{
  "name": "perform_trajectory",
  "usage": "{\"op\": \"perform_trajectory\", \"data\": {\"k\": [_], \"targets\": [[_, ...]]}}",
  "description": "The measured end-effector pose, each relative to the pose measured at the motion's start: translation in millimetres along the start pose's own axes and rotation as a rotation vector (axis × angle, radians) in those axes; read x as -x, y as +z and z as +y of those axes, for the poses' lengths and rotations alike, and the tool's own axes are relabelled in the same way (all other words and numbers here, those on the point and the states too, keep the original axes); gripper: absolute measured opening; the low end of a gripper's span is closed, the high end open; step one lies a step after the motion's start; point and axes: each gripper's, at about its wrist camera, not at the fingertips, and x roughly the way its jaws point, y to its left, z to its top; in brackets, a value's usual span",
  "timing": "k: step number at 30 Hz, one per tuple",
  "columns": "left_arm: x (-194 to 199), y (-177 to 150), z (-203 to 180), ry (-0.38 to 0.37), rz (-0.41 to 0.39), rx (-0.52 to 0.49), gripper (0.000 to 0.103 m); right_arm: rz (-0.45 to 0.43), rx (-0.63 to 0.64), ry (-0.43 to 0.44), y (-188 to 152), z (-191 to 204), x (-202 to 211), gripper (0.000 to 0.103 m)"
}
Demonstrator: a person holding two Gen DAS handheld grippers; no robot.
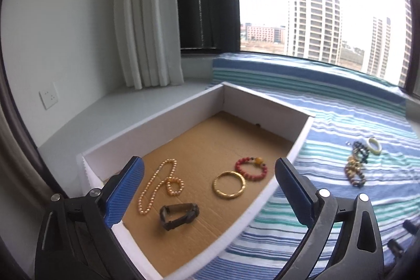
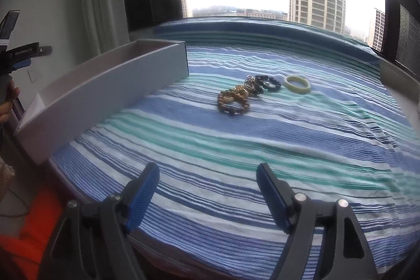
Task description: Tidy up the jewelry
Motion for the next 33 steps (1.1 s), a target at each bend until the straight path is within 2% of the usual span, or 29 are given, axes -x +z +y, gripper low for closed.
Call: {"op": "perform_trajectory", "data": {"k": [8, 12, 16, 18, 23, 25, 33], "targets": [[21, -20, -57, -0.245, 0.068, -0.038, 0.101, -0.005, -0.001, -0.047, -4, 0, 8, 0.078], [17, -43, -89, -0.325, 0.110, -0.099, 0.101, -0.008, 0.000, -0.070, -4, -1, 11, 0.079], [8, -68, -114, -0.382, 0.206, -0.122, 0.101, -0.013, -0.001, -0.089, -3, -2, 13, 0.079], [3, -80, -125, -0.390, 0.244, -0.146, 0.101, -0.014, -0.002, -0.097, -2, -3, 12, 0.079], [1, -104, -146, -0.330, 0.280, -0.266, 0.101, -0.012, -0.004, -0.101, -2, -6, 12, 0.079], [1, -108, -145, -0.354, 0.289, -0.270, 0.101, -0.008, -0.007, -0.099, -3, -7, 11, 0.079], [0, -111, -141, -0.350, 0.285, -0.255, 0.101, -0.010, -0.009, -0.088, -5, -6, 11, 0.079]]}}
